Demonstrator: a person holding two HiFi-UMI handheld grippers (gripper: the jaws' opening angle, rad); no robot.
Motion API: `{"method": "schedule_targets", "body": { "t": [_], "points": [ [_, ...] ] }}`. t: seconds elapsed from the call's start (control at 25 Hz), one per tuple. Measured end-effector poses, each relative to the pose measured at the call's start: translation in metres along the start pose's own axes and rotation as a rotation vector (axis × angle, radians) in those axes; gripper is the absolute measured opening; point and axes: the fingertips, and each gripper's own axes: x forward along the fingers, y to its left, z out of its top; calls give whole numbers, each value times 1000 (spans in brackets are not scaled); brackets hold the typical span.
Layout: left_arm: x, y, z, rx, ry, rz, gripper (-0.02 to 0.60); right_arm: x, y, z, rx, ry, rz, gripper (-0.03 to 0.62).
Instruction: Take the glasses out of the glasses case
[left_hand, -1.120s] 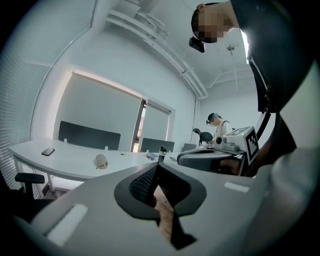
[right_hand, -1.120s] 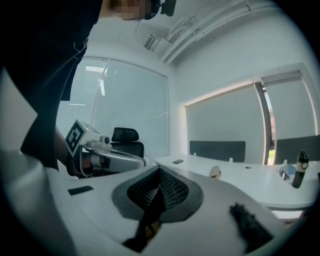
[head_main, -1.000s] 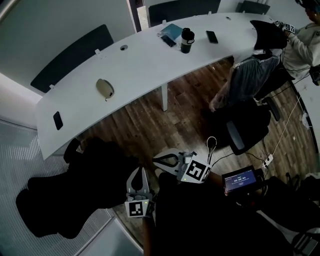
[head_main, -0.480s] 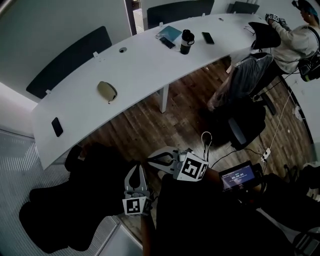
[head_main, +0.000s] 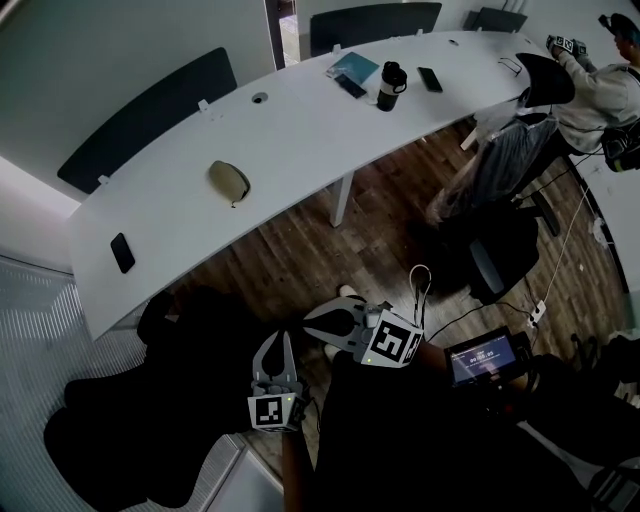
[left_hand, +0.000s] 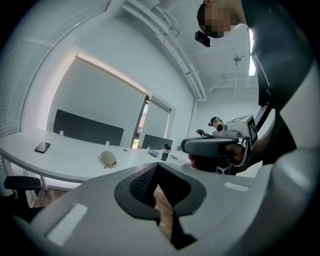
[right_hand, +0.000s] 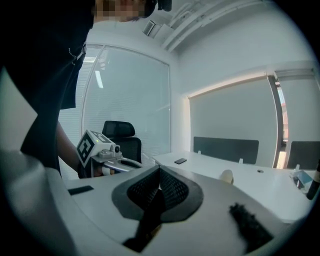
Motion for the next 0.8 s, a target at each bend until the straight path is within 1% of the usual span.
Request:
{"method": "schedule_targets", "body": {
  "t": [0.08,0.24,0.4,0.56,0.72,0.8],
  "points": [
    [8,3,-4,16,-3,0,6,2,-11,-7,14,-1,-5,9],
    [23,12,-1,-13,20,24,6,12,-34,-12,34,-16,-6,9],
    [40,26,1,17,31,35,6,24,-61,-14,58,-27,3,9],
    [65,34,9,16,43,42,6,26,-90,-15,69,-32,7,9],
    [92,42,16,9,72,54,6,29,-119,-18,87,-39,9,9],
    [105,44,19,19,72,59,6,27,-135,-17,94,-49,9,9]
  ]
}}
